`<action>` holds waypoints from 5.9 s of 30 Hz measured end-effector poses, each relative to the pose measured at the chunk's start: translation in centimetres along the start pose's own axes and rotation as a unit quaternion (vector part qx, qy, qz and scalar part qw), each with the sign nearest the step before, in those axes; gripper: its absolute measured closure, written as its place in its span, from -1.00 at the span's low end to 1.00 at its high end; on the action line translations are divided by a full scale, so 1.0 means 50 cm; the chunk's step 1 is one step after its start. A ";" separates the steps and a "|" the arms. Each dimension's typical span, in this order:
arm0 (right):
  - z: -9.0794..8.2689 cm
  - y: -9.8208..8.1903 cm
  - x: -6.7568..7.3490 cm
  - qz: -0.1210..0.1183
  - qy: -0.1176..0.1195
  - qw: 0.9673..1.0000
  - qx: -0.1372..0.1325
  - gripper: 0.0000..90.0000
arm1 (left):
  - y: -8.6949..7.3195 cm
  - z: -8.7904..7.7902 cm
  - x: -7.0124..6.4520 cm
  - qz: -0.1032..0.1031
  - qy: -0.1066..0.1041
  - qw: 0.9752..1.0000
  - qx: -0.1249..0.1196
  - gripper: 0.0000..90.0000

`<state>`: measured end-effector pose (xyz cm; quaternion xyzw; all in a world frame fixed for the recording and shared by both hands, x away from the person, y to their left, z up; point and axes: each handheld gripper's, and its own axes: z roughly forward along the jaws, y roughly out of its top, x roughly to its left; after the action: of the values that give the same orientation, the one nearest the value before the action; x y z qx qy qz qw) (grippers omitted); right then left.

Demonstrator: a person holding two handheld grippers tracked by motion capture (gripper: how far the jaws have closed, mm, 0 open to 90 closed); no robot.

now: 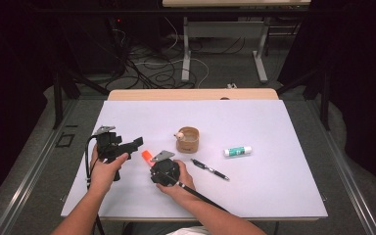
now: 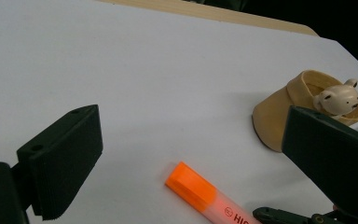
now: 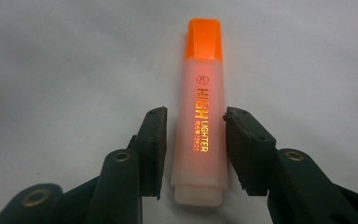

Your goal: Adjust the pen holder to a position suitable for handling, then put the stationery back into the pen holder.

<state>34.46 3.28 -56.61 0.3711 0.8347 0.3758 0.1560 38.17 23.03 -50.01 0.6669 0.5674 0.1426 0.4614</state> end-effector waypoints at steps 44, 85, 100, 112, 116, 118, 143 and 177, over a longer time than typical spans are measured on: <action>-0.045 0.002 -0.008 0.016 0.000 0.998 -0.057 0.47 | 0.008 -0.017 -0.015 0.006 -0.027 1.000 -0.002 -0.88; -0.183 -0.024 -0.049 0.025 -0.004 0.986 -0.165 0.47 | 0.008 -0.021 -0.073 -0.077 -0.152 0.984 0.058 -0.31; -0.190 -0.018 -0.030 0.032 0.015 0.985 -0.168 0.47 | -0.002 -0.003 -0.062 -0.154 -0.208 0.960 0.110 0.04; -0.189 -0.019 -0.023 0.034 0.024 0.983 -0.177 0.47 | -0.004 -0.004 -0.061 -0.180 -0.227 0.951 0.110 0.35; -0.189 -0.018 -0.023 0.035 0.024 0.983 -0.177 0.47 | -0.006 -0.001 -0.057 -0.190 -0.225 0.949 0.110 0.44; -0.187 -0.018 -0.023 0.036 0.024 0.983 -0.177 0.47 | -0.009 0.002 -0.057 -0.188 -0.223 0.951 0.101 0.45; -0.163 -0.020 -0.025 0.049 0.037 0.987 -0.147 0.22 | -0.003 -0.001 -0.061 -0.170 -0.218 0.956 0.099 0.65; -0.185 -0.012 -0.114 0.020 -0.040 0.998 0.043 -1.00 | 0.006 -0.026 -0.072 -0.021 -0.082 0.996 0.017 0.65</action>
<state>33.01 -5.90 -50.98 0.4083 0.8357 0.3278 0.1655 36.30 20.47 -47.86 0.6721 0.5439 0.0677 0.4978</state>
